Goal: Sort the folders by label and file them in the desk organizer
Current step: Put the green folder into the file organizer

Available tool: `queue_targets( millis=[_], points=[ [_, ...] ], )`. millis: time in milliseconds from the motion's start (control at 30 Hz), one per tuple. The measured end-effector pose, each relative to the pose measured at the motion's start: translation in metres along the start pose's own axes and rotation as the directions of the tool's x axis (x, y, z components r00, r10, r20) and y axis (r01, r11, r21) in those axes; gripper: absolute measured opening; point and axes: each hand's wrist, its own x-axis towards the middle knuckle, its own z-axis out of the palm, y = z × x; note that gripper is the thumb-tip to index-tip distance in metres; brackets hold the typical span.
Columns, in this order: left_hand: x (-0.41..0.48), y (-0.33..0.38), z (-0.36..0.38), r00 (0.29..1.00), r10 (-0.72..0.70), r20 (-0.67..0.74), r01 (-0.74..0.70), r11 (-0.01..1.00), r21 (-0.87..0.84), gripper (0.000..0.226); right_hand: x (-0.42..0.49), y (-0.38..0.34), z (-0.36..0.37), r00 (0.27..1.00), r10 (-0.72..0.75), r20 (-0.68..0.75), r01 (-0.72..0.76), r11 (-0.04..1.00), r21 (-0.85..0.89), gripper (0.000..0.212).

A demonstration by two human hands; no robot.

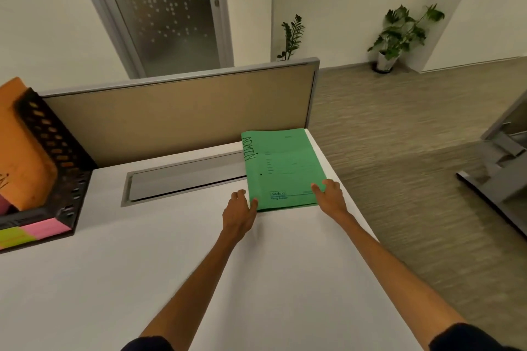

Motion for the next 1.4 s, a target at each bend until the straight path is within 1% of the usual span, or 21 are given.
queue_targets(
  millis=[133, 267, 400, 467, 533, 600, 700, 767, 833, 933, 1033, 1167, 1267, 1400],
  points=[
    [0.023, 0.008, 0.015, 1.0, -0.023, 0.015, 0.023, 0.998, -0.059, 0.05, 0.029, 0.013, 0.005, 0.995, 0.076, 0.059, -0.068, 0.989, -0.134, 0.057],
    [0.048, 0.014, 0.023, 0.998, -0.068, 0.002, 0.067, 0.989, -0.133, 0.048, 0.049, 0.018, 0.013, 0.995, 0.092, 0.031, -0.082, 0.969, -0.233, 0.059],
    [0.062, 0.015, 0.028, 0.991, -0.129, -0.031, 0.122, 0.978, -0.169, 0.05, 0.058, 0.018, 0.023, 0.991, 0.131, -0.026, -0.134, 0.959, -0.249, 0.065],
    [0.065, 0.017, 0.03, 0.983, -0.178, -0.036, 0.167, 0.964, -0.208, 0.062, 0.062, 0.018, 0.027, 0.988, 0.15, -0.039, -0.154, 0.956, -0.248, 0.065],
    [0.069, 0.017, 0.03, 0.964, -0.264, -0.006, 0.251, 0.924, -0.287, 0.073, 0.067, 0.018, 0.027, 0.982, 0.184, -0.034, -0.187, 0.96, -0.209, 0.064],
    [0.072, 0.018, 0.032, 0.951, -0.303, 0.059, 0.303, 0.881, -0.362, 0.069, 0.072, 0.018, 0.026, 0.976, 0.219, -0.013, -0.218, 0.961, -0.169, 0.063],
    [0.072, 0.023, 0.036, 0.961, -0.23, 0.154, 0.277, 0.804, -0.526, 0.049, 0.071, 0.021, 0.026, 0.978, 0.209, 0.013, -0.204, 0.964, -0.173, 0.064],
    [0.068, 0.027, 0.038, 0.965, -0.206, 0.159, 0.261, 0.771, -0.581, 0.047, 0.065, 0.024, 0.027, 0.985, 0.173, 0.012, -0.168, 0.969, -0.181, 0.067],
    [0.061, 0.029, 0.037, 0.975, -0.179, 0.133, 0.223, 0.773, -0.594, 0.046, 0.059, 0.028, 0.027, 0.989, 0.148, 0.014, -0.143, 0.974, -0.174, 0.069],
    [0.05, 0.027, 0.032, 0.993, -0.092, 0.076, 0.119, 0.8, -0.588, 0.042, 0.051, 0.029, 0.025, 0.99, 0.135, 0.032, -0.129, 0.982, -0.139, 0.069],
    [0.038, 0.025, 0.025, 1.0, 0.0, 0.024, 0.014, 0.809, -0.588, 0.039, 0.043, 0.026, 0.022, 0.985, 0.156, 0.068, -0.149, 0.984, -0.096, 0.069],
    [0.016, 0.025, 0.014, 0.996, 0.077, -0.049, -0.091, 0.794, -0.6, 0.037, 0.033, 0.008, 0.018, 0.978, 0.182, 0.102, -0.179, 0.983, -0.03, 0.068],
    [-0.001, 0.022, 0.005, 0.989, 0.107, -0.098, -0.144, 0.782, -0.606, 0.031, 0.026, -0.02, 0.015, 0.993, 0.089, 0.078, -0.092, 0.995, 0.029, 0.072],
    [-0.023, 0.015, -0.013, 0.981, 0.129, -0.147, -0.191, 0.805, -0.562, 0.034, 0.011, -0.069, 0.01, 0.991, -0.129, 0.031, 0.125, 0.986, 0.108, 0.077]
  ],
)
